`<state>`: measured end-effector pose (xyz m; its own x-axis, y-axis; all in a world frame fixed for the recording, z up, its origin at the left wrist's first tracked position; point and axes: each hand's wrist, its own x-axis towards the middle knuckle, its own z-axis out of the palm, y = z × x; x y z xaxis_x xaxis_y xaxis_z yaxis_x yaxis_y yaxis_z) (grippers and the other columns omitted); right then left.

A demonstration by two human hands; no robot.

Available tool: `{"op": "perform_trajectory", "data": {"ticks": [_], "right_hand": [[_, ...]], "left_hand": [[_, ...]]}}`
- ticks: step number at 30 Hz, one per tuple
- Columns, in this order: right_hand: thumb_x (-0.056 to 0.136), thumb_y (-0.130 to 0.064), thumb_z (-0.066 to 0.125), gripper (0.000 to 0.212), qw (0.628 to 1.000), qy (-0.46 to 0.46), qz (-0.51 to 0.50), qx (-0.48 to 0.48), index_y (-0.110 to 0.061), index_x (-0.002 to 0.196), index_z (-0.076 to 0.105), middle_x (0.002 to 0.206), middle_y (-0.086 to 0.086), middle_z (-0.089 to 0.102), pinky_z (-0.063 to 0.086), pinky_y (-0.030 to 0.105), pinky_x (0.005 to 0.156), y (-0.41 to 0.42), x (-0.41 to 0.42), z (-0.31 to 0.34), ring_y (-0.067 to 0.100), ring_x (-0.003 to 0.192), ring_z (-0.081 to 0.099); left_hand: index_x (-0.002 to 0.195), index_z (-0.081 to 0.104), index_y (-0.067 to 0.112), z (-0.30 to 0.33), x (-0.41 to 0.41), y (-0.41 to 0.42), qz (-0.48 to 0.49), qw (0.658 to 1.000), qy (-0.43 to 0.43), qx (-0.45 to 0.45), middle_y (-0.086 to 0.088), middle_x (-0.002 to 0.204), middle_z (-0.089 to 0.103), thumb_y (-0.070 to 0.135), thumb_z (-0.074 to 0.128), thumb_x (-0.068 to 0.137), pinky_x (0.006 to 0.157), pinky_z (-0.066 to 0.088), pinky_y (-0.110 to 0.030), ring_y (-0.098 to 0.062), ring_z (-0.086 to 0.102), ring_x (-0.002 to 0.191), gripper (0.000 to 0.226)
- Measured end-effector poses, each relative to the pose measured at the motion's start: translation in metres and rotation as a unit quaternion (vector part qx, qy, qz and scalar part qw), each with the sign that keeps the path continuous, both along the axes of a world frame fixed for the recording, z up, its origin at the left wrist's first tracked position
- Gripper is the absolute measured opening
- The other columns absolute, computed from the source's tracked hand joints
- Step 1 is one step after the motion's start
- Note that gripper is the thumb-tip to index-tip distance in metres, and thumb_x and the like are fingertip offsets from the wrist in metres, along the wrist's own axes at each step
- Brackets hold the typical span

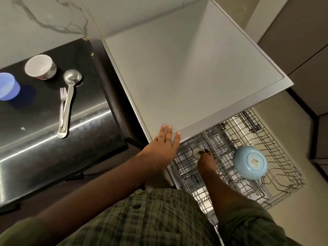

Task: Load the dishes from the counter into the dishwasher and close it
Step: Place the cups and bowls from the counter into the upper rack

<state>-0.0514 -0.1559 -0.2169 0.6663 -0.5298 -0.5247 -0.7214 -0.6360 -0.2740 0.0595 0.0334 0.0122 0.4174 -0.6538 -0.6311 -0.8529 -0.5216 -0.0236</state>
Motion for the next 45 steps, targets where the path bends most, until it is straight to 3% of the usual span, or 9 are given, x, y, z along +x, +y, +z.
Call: {"op": "perform_trajectory", "data": {"ticks": [6,9,17,22,27,30,33,38,45], "right_hand": [[0.104,-0.012,0.046,0.065,0.990,0.112,0.083,-0.013,-0.032,0.162,0.024,0.172,0.009,0.011,0.039,0.055,0.117,0.009,-0.011,0.006,0.035,0.155,0.021],[0.097,-0.009,0.062,0.079,0.992,0.109,0.067,-0.001,-0.041,0.160,0.027,0.173,0.009,0.004,0.041,0.056,0.115,0.008,-0.011,0.009,0.035,0.155,0.022],[0.101,-0.013,0.057,0.048,0.996,-0.083,-0.009,0.040,-0.030,0.146,0.055,0.146,0.010,0.057,0.059,0.040,0.094,0.010,-0.025,0.033,0.020,0.114,0.065],[0.097,-0.007,0.064,0.034,0.940,-0.329,-0.049,0.078,-0.035,0.115,0.067,0.100,-0.005,0.074,0.062,0.037,0.078,0.027,-0.016,0.107,0.006,0.088,0.069],[0.092,-0.007,0.061,0.020,0.875,-0.476,0.070,0.049,-0.012,0.106,0.075,0.093,-0.008,0.072,0.049,0.008,0.071,0.054,0.022,0.194,-0.001,0.085,0.066],[0.093,-0.002,0.061,0.021,0.858,-0.494,0.126,0.064,-0.012,0.106,0.074,0.098,-0.008,0.073,0.054,0.014,0.073,0.073,0.059,0.219,0.000,0.086,0.069],[0.089,0.011,0.067,0.032,0.852,-0.476,0.196,0.096,-0.014,0.109,0.075,0.105,-0.011,0.073,0.059,0.025,0.076,0.099,0.100,0.229,0.004,0.093,0.070],[0.100,-0.022,0.059,0.032,0.869,-0.359,0.317,0.124,-0.025,0.130,0.069,0.125,-0.007,0.070,0.056,0.035,0.096,0.166,0.168,0.237,0.010,0.111,0.067],[0.098,-0.035,0.065,0.077,0.850,-0.043,0.520,-0.066,-0.034,0.162,0.023,0.170,0.014,0.017,0.043,0.051,0.113,0.263,0.226,0.243,0.039,0.144,0.042]], "left_hand": [[0.153,-0.030,-0.001,-0.005,0.001,-0.001,-0.006,1.000,-0.006,-0.005,-0.040,0.155,-0.027,0.005,0.073,0.091,0.123,0.018,-0.058,-0.057,-0.020,0.148,0.120],[0.153,-0.029,-0.001,-0.004,0.002,0.000,-0.011,1.000,-0.004,-0.013,-0.040,0.156,-0.026,0.004,0.070,0.093,0.123,0.018,-0.056,-0.056,-0.019,0.148,0.116],[0.156,-0.031,0.012,-0.017,0.008,0.012,0.021,0.997,0.052,-0.061,-0.026,0.160,-0.033,0.005,0.067,0.094,0.119,0.038,-0.053,-0.045,-0.026,0.151,0.116],[0.161,-0.022,0.021,-0.024,0.025,0.028,0.032,0.984,0.137,-0.108,-0.011,0.162,-0.036,0.012,0.073,0.092,0.128,0.018,-0.055,-0.028,-0.030,0.152,0.118],[0.167,0.010,0.020,-0.009,0.041,0.045,0.082,0.947,0.230,-0.207,-0.011,0.173,-0.008,0.018,0.067,0.097,0.130,0.004,-0.043,-0.021,-0.013,0.159,0.090],[0.148,0.050,0.013,0.003,0.044,0.061,0.120,0.921,0.230,-0.291,-0.011,0.155,0.048,0.020,0.063,0.100,0.118,0.040,-0.052,-0.027,0.047,0.141,0.049],[0.139,0.059,0.020,0.009,0.050,0.094,0.181,0.916,0.123,-0.338,-0.001,0.143,0.060,0.024,0.055,0.102,0.107,0.051,-0.044,-0.021,0.057,0.128,0.037],[0.124,0.064,0.033,-0.002,0.074,0.177,0.317,0.851,-0.037,-0.417,0.013,0.131,0.066,0.035,0.048,0.100,0.102,0.051,-0.041,-0.015,0.059,0.121,0.030],[0.110,0.069,0.031,-0.011,0.104,0.254,0.411,0.777,-0.123,-0.461,0.012,0.111,0.071,0.027,0.053,0.098,0.092,0.054,-0.041,-0.012,0.064,0.107,0.020]]}}
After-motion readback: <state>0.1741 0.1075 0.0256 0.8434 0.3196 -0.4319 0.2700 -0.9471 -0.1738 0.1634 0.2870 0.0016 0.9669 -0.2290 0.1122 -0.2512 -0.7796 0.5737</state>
